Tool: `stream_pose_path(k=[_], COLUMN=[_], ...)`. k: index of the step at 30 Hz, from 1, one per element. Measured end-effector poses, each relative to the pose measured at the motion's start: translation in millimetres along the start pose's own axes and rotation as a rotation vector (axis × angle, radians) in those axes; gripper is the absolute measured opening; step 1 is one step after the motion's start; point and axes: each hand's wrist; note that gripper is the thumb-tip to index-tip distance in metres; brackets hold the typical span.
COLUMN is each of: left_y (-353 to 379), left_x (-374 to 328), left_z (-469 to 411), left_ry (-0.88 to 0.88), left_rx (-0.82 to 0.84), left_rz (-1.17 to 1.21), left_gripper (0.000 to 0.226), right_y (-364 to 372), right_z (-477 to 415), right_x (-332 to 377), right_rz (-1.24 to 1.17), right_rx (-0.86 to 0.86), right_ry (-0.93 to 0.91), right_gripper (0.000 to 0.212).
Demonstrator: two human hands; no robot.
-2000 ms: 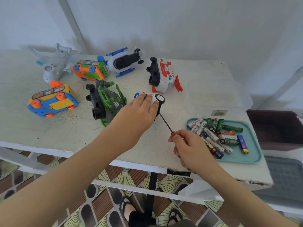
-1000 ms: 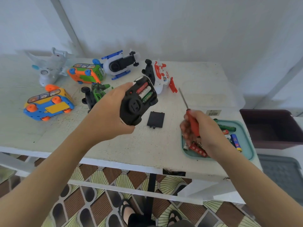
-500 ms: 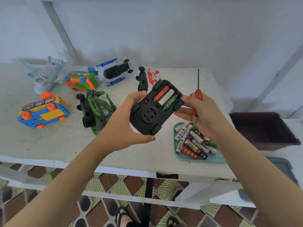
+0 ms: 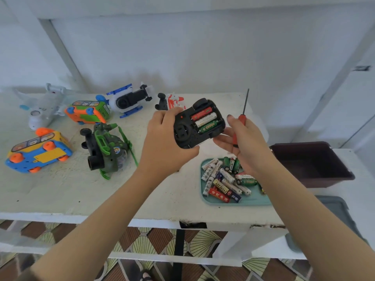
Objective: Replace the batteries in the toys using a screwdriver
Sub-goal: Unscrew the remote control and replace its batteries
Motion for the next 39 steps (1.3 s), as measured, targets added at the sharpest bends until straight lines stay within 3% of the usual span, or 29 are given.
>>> stream_pose_path(k=[4, 11, 15, 24, 39], left_y=[8.3, 21.1, 31.3, 50.0, 76.5], left_x=[0.8, -1.3, -4.7, -7.1, -25.8], left_z=[-11.1, -36.9, -47.7, -55.7, -70.5], left_ry=[0.063, 0.147, 0.151, 0.15, 0.054], left_rx=[-0.031, -0.179, -0.167, -0.149, -0.311], left_rz=[-0.003, -0.068, -0.082, -0.062, -0.109], left_gripper=[0.077, 0.069, 0.068, 0.069, 0.065], right_y=[-16.9, -45.8, -48.2, -44.8, -0.8], right_z=[-5.4, 4.8, 7.7, 1.3, 10.7], right_x=[14.5, 23.0, 16.5, 13.2, -28.0], right_rz=[0.275, 0.89, 0.887, 0.829, 0.707], right_rx=[-0.045, 0.126, 0.213, 0.191, -0.106], right_ry=[0.008, -0.334, -0.379, -0.381, -0.535], right_gripper=[0.023, 0.019, 0.012, 0.007, 0.01])
Point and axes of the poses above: each hand's wrist, its own z-axis away from the middle knuckle, its own y-axis out of the palm, x = y × z, and after that the axes turned 5 degrees about -y, right-handed
